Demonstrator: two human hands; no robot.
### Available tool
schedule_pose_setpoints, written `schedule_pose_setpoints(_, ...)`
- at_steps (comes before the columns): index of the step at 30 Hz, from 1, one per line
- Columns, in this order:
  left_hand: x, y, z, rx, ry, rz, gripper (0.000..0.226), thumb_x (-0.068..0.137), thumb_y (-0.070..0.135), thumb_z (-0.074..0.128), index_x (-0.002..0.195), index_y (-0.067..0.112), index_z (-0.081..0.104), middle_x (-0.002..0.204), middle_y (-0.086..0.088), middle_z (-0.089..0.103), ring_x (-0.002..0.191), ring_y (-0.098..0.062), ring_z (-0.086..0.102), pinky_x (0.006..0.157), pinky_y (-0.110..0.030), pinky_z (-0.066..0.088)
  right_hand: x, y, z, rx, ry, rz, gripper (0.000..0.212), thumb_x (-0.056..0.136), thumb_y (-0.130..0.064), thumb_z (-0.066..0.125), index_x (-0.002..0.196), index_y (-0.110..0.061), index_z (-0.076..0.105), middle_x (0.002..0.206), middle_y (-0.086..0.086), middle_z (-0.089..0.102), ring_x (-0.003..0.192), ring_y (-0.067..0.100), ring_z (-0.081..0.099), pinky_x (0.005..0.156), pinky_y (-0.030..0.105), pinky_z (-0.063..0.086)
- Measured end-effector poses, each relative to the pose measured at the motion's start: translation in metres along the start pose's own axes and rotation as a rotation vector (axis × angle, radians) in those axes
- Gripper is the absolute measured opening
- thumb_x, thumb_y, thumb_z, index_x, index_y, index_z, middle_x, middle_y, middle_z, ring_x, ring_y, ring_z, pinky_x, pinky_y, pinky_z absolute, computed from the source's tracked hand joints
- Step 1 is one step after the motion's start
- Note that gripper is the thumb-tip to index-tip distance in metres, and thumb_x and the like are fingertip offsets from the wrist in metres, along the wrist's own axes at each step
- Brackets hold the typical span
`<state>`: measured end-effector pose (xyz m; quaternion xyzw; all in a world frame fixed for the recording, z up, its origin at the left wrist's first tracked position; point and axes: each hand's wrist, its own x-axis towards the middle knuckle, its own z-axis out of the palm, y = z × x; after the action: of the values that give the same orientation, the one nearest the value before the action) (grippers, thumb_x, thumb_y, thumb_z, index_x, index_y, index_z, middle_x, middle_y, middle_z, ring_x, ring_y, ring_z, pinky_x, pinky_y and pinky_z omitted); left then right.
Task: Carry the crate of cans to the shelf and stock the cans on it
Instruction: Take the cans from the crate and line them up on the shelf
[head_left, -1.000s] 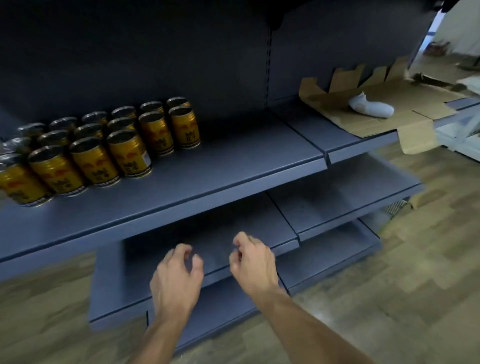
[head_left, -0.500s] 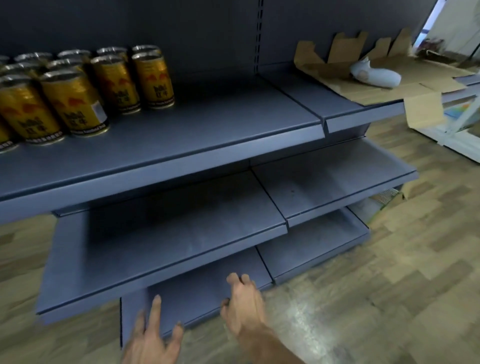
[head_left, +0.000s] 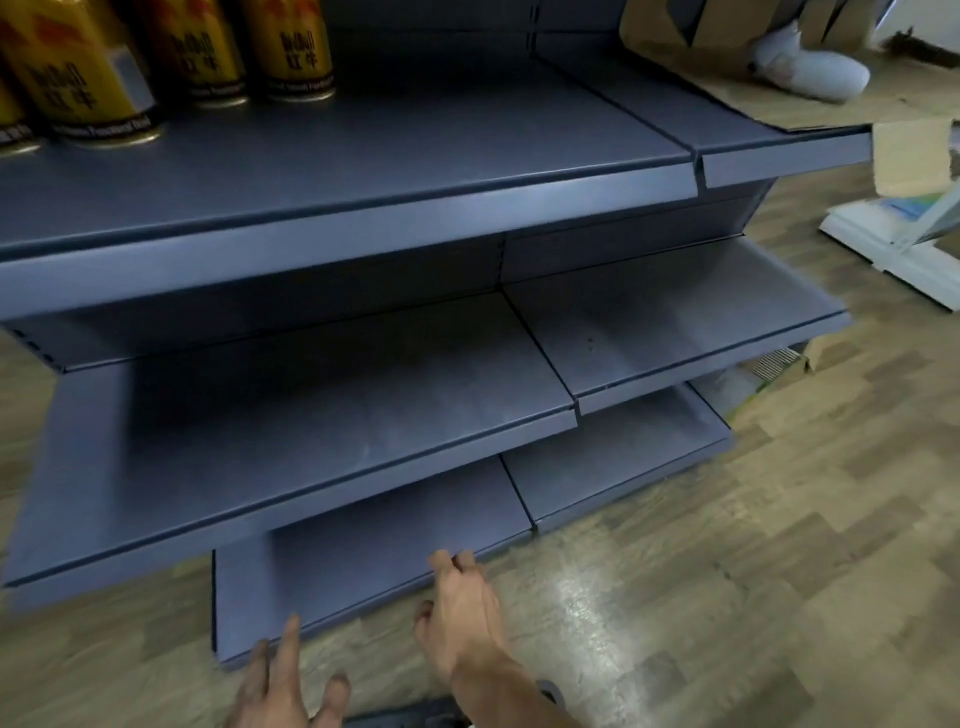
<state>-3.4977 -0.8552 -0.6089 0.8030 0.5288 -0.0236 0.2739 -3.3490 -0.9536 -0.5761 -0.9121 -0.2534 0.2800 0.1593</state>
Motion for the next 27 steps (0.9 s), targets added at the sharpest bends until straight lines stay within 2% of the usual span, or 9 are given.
schedule_pose_setpoints(2, 0.003, -0.006, 0.007, -0.013, 0.042, 0.018, 0.093, 0.075, 0.034, 0.080, 0.152, 0.022, 0.030, 0.158, -0.017, 0.027, 0.136, -0.034, 0.044, 0.106, -0.041, 0.042, 0.003, 0.002, 0.004, 0.005, 0.002, 0.003, 0.043, 0.090, -0.020, 0.055, 0.131, -0.020, 0.040, 0.124, 0.008, 0.046, 0.116, 0.029, 0.049, 0.099, 0.037, 0.045)
schedule_pose_setpoints(3, 0.003, -0.008, 0.007, 0.008, 0.034, 0.018, 0.094, 0.075, 0.037, 0.079, 0.153, 0.023, 0.028, 0.158, -0.016, 0.027, 0.136, -0.032, 0.043, 0.106, -0.040, 0.043, 0.005, 0.003, 0.006, 0.011, 0.003, 0.006, 0.043, 0.090, -0.020, 0.055, 0.131, -0.020, 0.040, 0.123, 0.007, 0.046, 0.116, 0.028, 0.050, 0.099, 0.036, 0.045)
schedule_pose_setpoints(6, 0.005, -0.016, 0.006, -0.016, 0.019, -0.005, 0.092, 0.083, 0.055, 0.064, 0.154, 0.035, 0.008, 0.163, -0.007, 0.014, 0.139, -0.021, 0.041, 0.103, -0.028, 0.043, 0.008, 0.004, 0.016, 0.019, -0.007, 0.014, 0.041, 0.090, -0.019, 0.053, 0.129, -0.019, 0.040, 0.123, 0.008, 0.047, 0.115, 0.028, 0.050, 0.099, 0.036, 0.046)
schedule_pose_setpoints(9, 0.008, -0.029, 0.014, 0.005, -0.006, 0.014, 0.092, 0.079, 0.047, 0.071, 0.153, 0.035, 0.018, 0.162, -0.007, 0.019, 0.120, -0.024, 0.059, 0.088, -0.028, 0.053, 0.010, 0.003, 0.030, 0.030, -0.030, 0.025, 0.047, 0.090, -0.022, 0.055, 0.134, -0.020, 0.039, 0.127, 0.009, 0.048, 0.120, 0.028, 0.049, 0.103, 0.036, 0.044)
schedule_pose_setpoints(14, 0.004, -0.040, 0.030, 0.093, -0.142, 0.006, 0.099, 0.061, 0.053, 0.061, 0.152, 0.028, 0.029, 0.153, -0.015, 0.036, 0.118, -0.034, 0.060, 0.089, -0.037, 0.052, 0.009, 0.008, 0.048, 0.040, -0.052, 0.052, 0.053, 0.091, -0.024, 0.061, 0.138, -0.021, 0.037, 0.132, 0.011, 0.049, 0.122, 0.028, 0.050, 0.105, 0.035, 0.044)
schedule_pose_setpoints(16, 0.002, -0.043, 0.035, 0.098, -0.204, 0.027, 0.093, 0.072, 0.047, 0.068, 0.153, 0.029, 0.026, 0.153, -0.016, 0.035, 0.122, -0.035, 0.056, 0.092, -0.039, 0.050, 0.009, 0.014, 0.052, 0.037, -0.036, 0.051, 0.048, 0.090, -0.023, 0.061, 0.133, -0.018, 0.041, 0.129, 0.012, 0.052, 0.120, 0.029, 0.051, 0.105, 0.037, 0.045)
schedule_pose_setpoints(18, 0.000, -0.046, 0.039, 0.131, -0.270, 0.038, 0.082, 0.084, 0.043, 0.063, 0.153, 0.029, 0.022, 0.152, -0.014, 0.034, 0.130, -0.033, 0.049, 0.097, -0.039, 0.047, 0.007, 0.021, 0.056, 0.019, -0.040, 0.054, 0.047, 0.089, -0.023, 0.061, 0.132, -0.016, 0.044, 0.127, 0.012, 0.053, 0.120, 0.031, 0.052, 0.105, 0.038, 0.044)
schedule_pose_setpoints(20, -0.006, -0.056, 0.043, 0.185, -0.310, 0.023, 0.078, 0.087, 0.042, 0.059, 0.154, 0.026, 0.022, 0.147, -0.013, 0.039, 0.132, -0.032, 0.045, 0.099, -0.039, 0.046, 0.001, 0.027, 0.069, 0.005, -0.076, 0.063, 0.051, 0.088, -0.024, 0.062, 0.136, -0.016, 0.043, 0.127, 0.014, 0.053, 0.119, 0.033, 0.053, 0.105, 0.039, 0.044)
schedule_pose_setpoints(27, -0.020, -0.088, 0.057, 0.220, -0.369, 0.024, 0.067, 0.089, 0.034, 0.060, 0.148, 0.021, 0.032, 0.143, -0.012, 0.042, 0.117, -0.034, 0.056, 0.095, -0.038, 0.047, -0.017, 0.054, 0.116, -0.050, -0.202, 0.116, 0.050, 0.090, -0.023, 0.063, 0.135, -0.017, 0.043, 0.126, 0.013, 0.054, 0.119, 0.032, 0.053, 0.100, 0.042, 0.048)
